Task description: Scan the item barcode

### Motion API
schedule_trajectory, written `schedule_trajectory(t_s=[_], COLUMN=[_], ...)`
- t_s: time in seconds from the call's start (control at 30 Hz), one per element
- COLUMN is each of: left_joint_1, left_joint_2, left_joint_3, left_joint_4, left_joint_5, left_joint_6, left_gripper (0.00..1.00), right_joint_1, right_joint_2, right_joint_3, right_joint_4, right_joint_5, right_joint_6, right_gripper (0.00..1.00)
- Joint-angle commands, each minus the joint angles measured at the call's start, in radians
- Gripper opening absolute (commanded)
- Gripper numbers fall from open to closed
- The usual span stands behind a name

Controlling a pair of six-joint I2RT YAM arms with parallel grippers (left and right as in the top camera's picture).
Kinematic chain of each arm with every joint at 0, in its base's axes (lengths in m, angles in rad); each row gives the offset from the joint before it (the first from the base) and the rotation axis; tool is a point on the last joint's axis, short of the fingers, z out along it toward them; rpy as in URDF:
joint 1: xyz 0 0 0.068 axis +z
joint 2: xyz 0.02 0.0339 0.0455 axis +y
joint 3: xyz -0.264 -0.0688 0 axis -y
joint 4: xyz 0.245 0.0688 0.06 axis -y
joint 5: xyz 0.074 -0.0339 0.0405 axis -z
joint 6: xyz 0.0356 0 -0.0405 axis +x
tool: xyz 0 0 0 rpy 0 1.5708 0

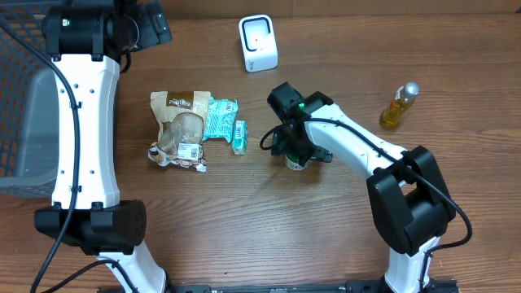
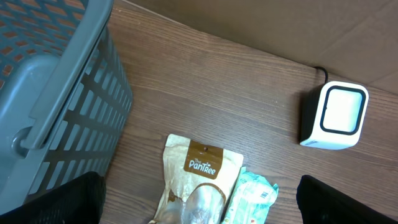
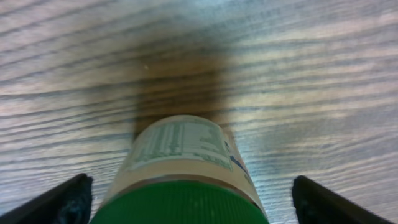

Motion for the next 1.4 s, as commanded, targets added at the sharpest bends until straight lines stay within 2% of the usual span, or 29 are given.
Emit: schedule_trajectory(t_s=[0.0, 0.13, 0.23, 0.43, 0.87, 1.03, 1.37], left_joint_1=[-0.001, -0.001, -0.001, -0.001, -0.001, -0.001, -0.001], left_joint_2=[-0.006, -0.006, -0.006, -0.006, -0.006, -0.006, -0.006], left_joint_3=[0.019, 0.019, 0.019, 0.019, 0.019, 0.019, 0.019], left_joint_4=[0.001, 0.001, 0.001, 0.001, 0.001, 0.001, 0.001], left_joint_5=[-0.003, -0.003, -0.003, -0.003, -0.003, -0.003, -0.003], left_joint_6=[-0.003, -0.003, -0.003, -0.003, -0.003, -0.003, -0.003], left_gripper=[0.99, 1.0, 1.0, 1.0, 1.0, 1.0, 1.0], right_joint_1=[-0.007, -0.007, -0.007, -0.005, -0.006, -0.007, -0.008], right_joint_2=[0.005, 0.005, 0.005, 0.006, 0.007, 0.007, 0.007], right_joint_3=[0.032, 0.032, 0.031, 0.023, -0.035, -0.035, -0.035], right_joint_4=[-0.001, -0.001, -0.003, -0.004, 0.051, 0.025, 0.026], right_joint_5=[-0.001, 0.0, 0.0, 0.0, 0.0, 0.0, -0.03], right_joint_6=[0.004, 0.004, 0.004, 0.005, 0.005, 0.005, 0.005], right_gripper=[1.0, 1.0, 0.93, 0.86, 0.85, 0.73, 0.71])
